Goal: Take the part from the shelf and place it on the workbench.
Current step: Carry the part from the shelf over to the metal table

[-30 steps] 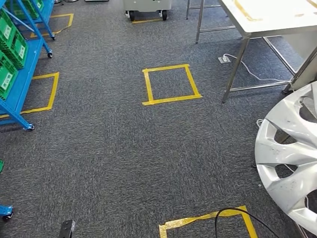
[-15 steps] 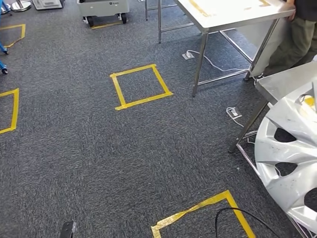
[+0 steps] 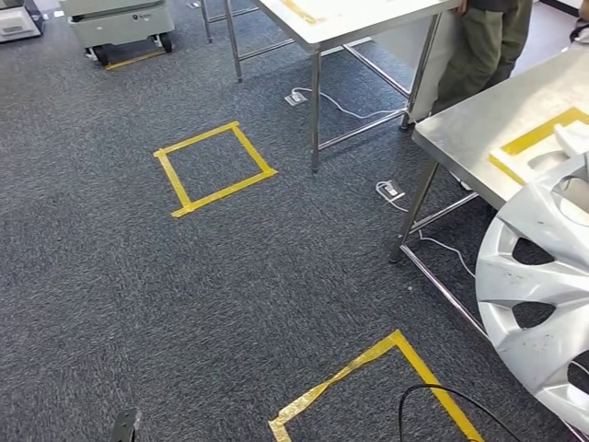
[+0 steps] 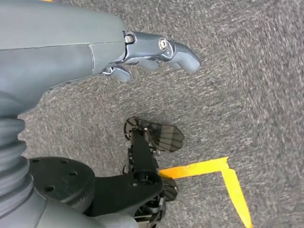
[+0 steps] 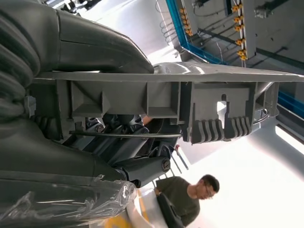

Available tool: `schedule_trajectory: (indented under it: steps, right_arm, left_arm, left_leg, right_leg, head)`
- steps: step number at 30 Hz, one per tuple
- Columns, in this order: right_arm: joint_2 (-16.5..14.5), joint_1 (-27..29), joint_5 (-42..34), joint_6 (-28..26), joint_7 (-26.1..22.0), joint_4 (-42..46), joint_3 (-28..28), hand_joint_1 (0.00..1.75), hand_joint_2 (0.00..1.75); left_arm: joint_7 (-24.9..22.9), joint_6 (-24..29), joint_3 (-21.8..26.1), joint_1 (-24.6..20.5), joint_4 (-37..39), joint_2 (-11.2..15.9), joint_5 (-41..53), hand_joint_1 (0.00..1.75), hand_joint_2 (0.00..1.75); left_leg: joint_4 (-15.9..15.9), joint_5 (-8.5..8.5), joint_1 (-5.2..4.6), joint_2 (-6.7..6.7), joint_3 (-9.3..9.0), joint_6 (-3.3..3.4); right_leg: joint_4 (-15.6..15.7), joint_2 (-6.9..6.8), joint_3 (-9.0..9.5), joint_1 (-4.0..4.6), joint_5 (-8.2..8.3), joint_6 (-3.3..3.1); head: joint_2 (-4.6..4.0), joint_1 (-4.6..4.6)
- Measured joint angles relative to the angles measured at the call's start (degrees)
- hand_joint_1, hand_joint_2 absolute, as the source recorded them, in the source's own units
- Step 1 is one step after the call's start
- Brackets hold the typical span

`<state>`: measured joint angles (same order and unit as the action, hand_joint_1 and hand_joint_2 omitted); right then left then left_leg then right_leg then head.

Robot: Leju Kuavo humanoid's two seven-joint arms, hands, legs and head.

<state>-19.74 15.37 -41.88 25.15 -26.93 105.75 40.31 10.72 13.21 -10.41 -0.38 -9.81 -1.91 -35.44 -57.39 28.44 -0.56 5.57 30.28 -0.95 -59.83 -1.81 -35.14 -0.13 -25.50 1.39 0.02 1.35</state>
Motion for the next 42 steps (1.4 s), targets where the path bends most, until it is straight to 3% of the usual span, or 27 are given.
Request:
schedule_trajectory:
  steps: [2,3,5,6,8,10,11,13,14,15,16,19,21,22,24,25,27,28,30,32,34,36,37,38,39,40,42]
  right_arm:
    - [-0.01,0.00,-0.45,0.00,0.07,0.30,0.03,1.75,1.75]
    - [-0.01,-0.04,-0.73,0.02,0.15,0.42,0.05,1.75,1.75]
    - [-0.01,-0.12,-1.32,0.04,0.48,0.48,0.16,1.75,1.75]
    - [-0.01,-0.11,-1.56,0.05,0.70,0.48,0.26,1.75,1.75]
    - [0.00,-0.13,-1.88,0.05,1.13,0.48,0.48,1.75,1.75]
    - [-0.01,-0.25,-1.94,0.07,1.33,0.48,0.62,1.75,1.75]
    - [-0.01,-0.32,-1.95,0.10,1.39,0.48,0.65,1.75,1.75]
    - [0.00,-0.33,-2.00,0.14,1.43,0.50,0.78,1.75,1.75]
    - [0.00,-0.26,-2.03,0.15,1.46,0.52,0.91,1.75,1.75]
    - [0.00,-0.17,-2.10,0.14,1.49,0.54,1.06,1.75,1.75]
    - [0.00,-0.13,-2.22,0.10,1.51,0.57,1.19,1.75,1.75]
    - [0.00,-0.23,-2.71,0.00,1.59,0.64,1.30,1.75,1.75]
    - [0.00,-0.24,-2.84,-0.06,1.63,0.63,1.32,1.75,1.75]
    - [0.00,-0.23,-2.86,-0.09,1.64,0.63,1.34,1.75,1.75]
    - [0.01,-0.23,-2.88,-0.14,1.66,0.65,1.39,1.75,1.75]
    - [0.02,-0.25,-2.88,-0.15,1.66,0.65,1.40,1.75,1.75]
    - [0.01,-0.29,-2.88,-0.15,1.67,0.68,1.42,1.75,1.75]
    - [0.01,-0.30,-2.88,-0.16,1.68,0.70,1.45,1.75,1.75]
    - [0.01,-0.25,-2.89,-0.18,1.71,0.76,1.56,1.75,1.75]
    - [0.01,-0.32,-2.92,-0.11,1.72,0.85,1.74,1.75,1.75]
    - [0.00,-0.47,-2.97,0.04,1.79,0.93,1.99,1.75,1.75]
    - [0.00,-0.52,-3.01,0.34,2.04,0.94,2.44,1.75,1.75]
    - [0.00,-0.52,-3.05,0.62,2.30,0.94,2.78,1.75,1.75]
    - [0.00,-0.55,-3.13,1.02,2.61,0.93,3.20,1.75,1.75]
    - [0.00,-0.61,-3.22,1.44,2.95,0.92,3.64,1.75,1.75]
    - [0.00,-0.71,-3.32,1.84,3.24,0.92,4.07,1.75,1.75]
    - [0.01,-1.00,-3.49,2.40,3.60,0.89,4.72,1.75,1.75]
  left_arm:
    - [0.02,0.01,-0.13,-0.05,0.00,-0.13,0.05,0.00,1.75]
    - [0.05,0.00,-0.19,-0.01,0.00,-0.20,0.06,0.00,1.75]
    - [0.10,-0.03,-0.35,0.20,0.00,-0.28,0.04,0.00,1.75]
    - [0.10,-0.08,-0.43,0.28,0.00,-0.28,0.03,0.00,1.75]
    - [0.10,-0.23,-0.52,0.32,0.00,-0.27,0.03,0.00,1.75]
    - [0.10,-0.33,-0.57,0.23,0.00,-0.27,0.07,0.00,1.75]
    - [0.10,-0.34,-0.60,0.17,0.00,-0.28,0.09,0.00,1.75]
    - [0.11,-0.35,-0.62,0.06,0.00,-0.32,0.11,0.00,1.75]
    - [0.13,-0.37,-0.62,-0.01,0.00,-0.33,0.10,0.00,1.75]
    - [0.14,-0.39,-0.62,-0.07,0.00,-0.37,0.06,0.00,1.75]
    - [0.19,-0.41,-0.62,-0.09,0.00,-0.39,0.01,0.00,1.75]
    - [0.30,-0.50,-0.61,0.13,0.00,-0.31,-0.18,0.00,1.75]
    - [0.30,-0.63,-0.60,0.32,0.00,-0.27,-0.22,0.00,1.75]
    - [0.30,-0.68,-0.60,0.34,0.00,-0.28,-0.21,0.00,1.75]
    - [0.30,-0.73,-0.60,0.27,0.00,-0.38,-0.21,0.00,1.75]
    - [0.30,-0.73,-0.60,0.25,0.00,-0.36,-0.21,0.00,1.75]
    - [0.30,-0.74,-0.61,0.22,0.00,-0.29,-0.21,0.00,1.75]
    - [0.30,-0.73,-0.61,0.18,0.00,-0.24,-0.21,0.00,1.75]
    - [0.29,-0.75,-0.61,0.01,0.00,-0.24,-0.21,0.00,1.75]
    - [0.28,-0.83,-0.62,-0.08,0.00,-0.31,-0.21,0.00,1.75]
    - [0.23,-0.90,-0.63,-0.02,0.00,-0.42,-0.20,0.00,1.75]
    - [0.15,-0.91,-0.63,0.15,0.00,-0.47,-0.19,0.00,1.75]
    - [0.13,-0.90,-0.63,0.21,0.00,-0.49,-0.19,0.00,1.75]
    - [0.13,-0.89,-0.63,0.24,0.00,-0.50,-0.19,0.00,1.75]
    - [0.14,-0.87,-0.63,0.23,0.00,-0.52,-0.19,0.00,1.75]
    - [0.14,-0.86,-0.63,0.19,0.00,-0.53,-0.19,0.00,1.75]
    - [0.15,-0.84,-0.64,0.12,0.01,-0.56,-0.19,0.00,1.75]
  left_leg:
    - [-2.87,2.07,0.23,-2.10,1.21,-0.55]
    - [-6.01,3.76,0.34,-3.50,2.72,-0.72]
    - [-13.20,6.64,0.42,-4.72,6.50,-0.79]
    - [-15.16,6.81,0.44,-4.94,7.71,-0.76]
    - [-13.12,4.07,0.51,-5.44,7.23,-0.61]
    - [-6.02,0.26,0.86,-7.91,4.00,-0.50]
    - [-3.08,-0.77,1.05,-9.23,2.66,-0.45]
    - [-0.47,-1.08,1.09,-10.49,1.52,-0.14]
    - [-0.34,-1.16,1.03,-9.83,1.50,0.20]
    - [-0.17,-1.31,0.98,-9.16,1.45,0.62]
    - [-0.02,-1.44,0.97,-8.47,1.41,1.07]
    - [0.17,-1.52,0.82,-6.20,1.34,1.83]
    - [0.17,-1.42,0.72,-4.63,1.30,1.92]
    - [0.16,-1.34,0.71,-3.86,1.23,1.89]
    - [0.15,-1.03,0.71,-2.45,0.85,1.59]
    - [0.12,-0.79,0.55,-1.84,0.59,1.31]
    - [-0.02,-0.35,0.12,-0.82,0.15,0.73]
    - [-0.01,-0.24,-0.09,-0.32,0.01,0.51]
    - [0.12,-0.06,-0.02,0.38,-0.19,0.03]
    - [-1.51,1.35,0.25,-1.28,0.45,-0.55]
    - [-7.72,4.67,0.41,-3.93,3.45,-0.85]
    - [-14.79,7.06,0.43,-4.89,7.34,-0.83]
    - [-16.13,6.76,0.43,-5.06,8.33,-0.74]
    - [-15.23,5.32,0.44,-5.26,8.23,-0.58]
    - [-12.43,3.18,0.45,-5.71,7.14,-0.39]
    - [-8.75,1.03,0.54,-7.07,5.53,-0.19]
    - [-2.40,-1.28,0.83,-9.82,2.76,0.00]
  right_leg:
    - [0.23,1.22,0.02,-0.28,0.22,-0.60]
    - [0.28,1.83,-0.01,-0.36,0.28,-0.82]
    - [0.28,3.27,-0.10,-0.37,0.33,-1.07]
    - [0.28,4.10,-0.12,-0.36,0.34,-1.10]
    - [0.27,5.75,-0.10,-0.41,0.43,-0.99]
    - [0.15,7.32,-0.19,-0.43,0.58,-0.61]
    - [0.08,8.04,-0.34,-0.43,0.68,-0.33]
    - [0.17,9.40,-0.76,-0.52,0.97,0.43]
    - [0.39,9.99,-1.03,-0.72,1.19,0.82]
    - [0.36,9.64,-1.27,-0.79,1.23,1.10]
    - [-0.32,8.26,-1.75,-0.76,0.74,1.32]
    - [-8.94,3.01,-5.69,-0.52,-4.21,1.75]
    - [-14.99,2.40,-8.31,-0.55,-6.52,2.01]
    - [-15.31,2.29,-8.28,-0.56,-6.15,2.10]
    - [-9.73,1.19,-4.97,-0.56,-3.03,2.18]
    - [-5.77,-0.26,-2.73,-0.41,-1.67,2.20]
    - [-0.86,-2.04,0.05,-0.29,-0.37,1.77]
    - [-0.36,-2.06,0.22,-0.18,-0.48,1.44]
    - [-0.28,-0.56,0.00,-0.27,-0.28,0.67]
    - [-0.11,0.71,-0.05,-0.46,-0.07,-0.02]
    - [-0.04,2.01,-0.07,-0.59,0.02,-0.51]
    - [-0.04,3.54,-0.10,-0.55,0.04,-0.72]
    - [-0.04,4.38,-0.09,-0.53,0.05,-0.72]
    - [-0.04,5.21,-0.07,-0.54,0.07,-0.69]
    - [-0.04,6.04,-0.04,-0.57,0.12,-0.61]
    - [-0.04,6.81,-0.07,-0.63,0.20,-0.48]
    - [-0.22,8.34,-0.41,-0.62,0.34,0.03]
  head:
    - [0.00,-0.16]
    - [0.00,-0.25]
    - [0.00,-0.35]
    - [0.00,-0.36]
    - [0.00,-0.36]
    - [0.00,-0.36]
    - [0.01,-0.33]
    - [0.01,-0.34]
    - [0.01,-0.35]
    - [0.00,-0.36]
    - [0.00,-0.24]
    - [0.00,0.04]
    - [0.00,0.03]
    - [0.00,0.04]
    - [0.00,0.04]
    - [0.00,0.07]
    - [0.00,-0.12]
    - [0.00,-0.23]
    - [0.00,-0.38]
    - [0.00,-0.45]
    - [0.00,-0.65]
    - [0.00,-0.74]
    - [0.00,-0.73]
    - [0.00,-0.73]
    - [0.00,-0.73]
    - [0.00,-0.73]
    - [0.00,-0.69]
